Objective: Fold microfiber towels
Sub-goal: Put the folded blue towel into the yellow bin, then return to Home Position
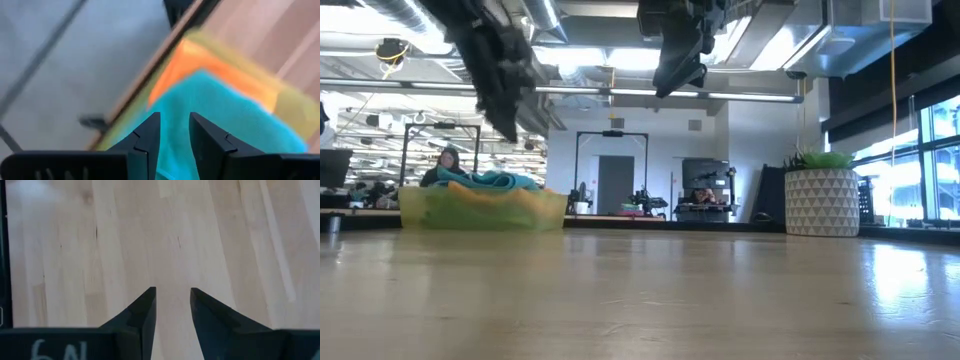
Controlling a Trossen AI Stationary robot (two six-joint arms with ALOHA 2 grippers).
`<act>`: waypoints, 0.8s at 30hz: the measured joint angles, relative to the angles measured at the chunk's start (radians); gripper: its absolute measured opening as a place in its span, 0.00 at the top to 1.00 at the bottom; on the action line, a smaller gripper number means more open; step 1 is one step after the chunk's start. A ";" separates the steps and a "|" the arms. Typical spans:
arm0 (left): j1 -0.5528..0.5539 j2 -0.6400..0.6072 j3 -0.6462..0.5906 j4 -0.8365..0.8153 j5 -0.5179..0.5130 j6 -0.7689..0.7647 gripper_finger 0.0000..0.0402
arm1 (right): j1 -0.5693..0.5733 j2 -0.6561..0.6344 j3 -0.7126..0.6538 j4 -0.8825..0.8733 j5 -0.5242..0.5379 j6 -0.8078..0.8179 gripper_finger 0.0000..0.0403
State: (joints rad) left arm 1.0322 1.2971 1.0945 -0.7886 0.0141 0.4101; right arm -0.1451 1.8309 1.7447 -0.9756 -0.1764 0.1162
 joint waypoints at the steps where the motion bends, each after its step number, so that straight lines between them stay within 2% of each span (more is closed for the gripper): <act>1: 0.003 0.022 -0.013 -0.002 -0.009 -0.024 0.77 | 0.000 0.000 0.000 0.000 0.000 0.011 0.70; 7: 0.022 0.120 -0.110 -0.022 -0.020 -0.170 0.77 | 0.024 0.000 0.000 0.000 0.000 0.076 0.70; 11: 0.032 0.141 -0.168 0.022 -0.065 -0.168 0.77 | 0.054 0.000 0.000 0.000 0.000 0.089 0.70; 16: 0.052 0.141 -0.174 -0.001 -0.041 -0.184 0.77 | 0.071 -0.002 0.000 -0.008 0.000 0.116 0.70; 20: 0.052 0.064 -0.101 -0.067 0.007 -0.198 0.77 | 0.070 -0.054 -0.003 -0.038 0.073 0.153 0.71; 24: 0.033 -0.082 -0.058 -0.098 0.077 -0.263 0.77 | 0.066 -0.143 -0.013 -0.042 0.123 0.128 0.79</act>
State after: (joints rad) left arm 1.0655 1.2152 1.0367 -0.8866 0.0908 0.1474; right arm -0.0788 1.6882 1.7320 -1.0177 -0.0539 0.2438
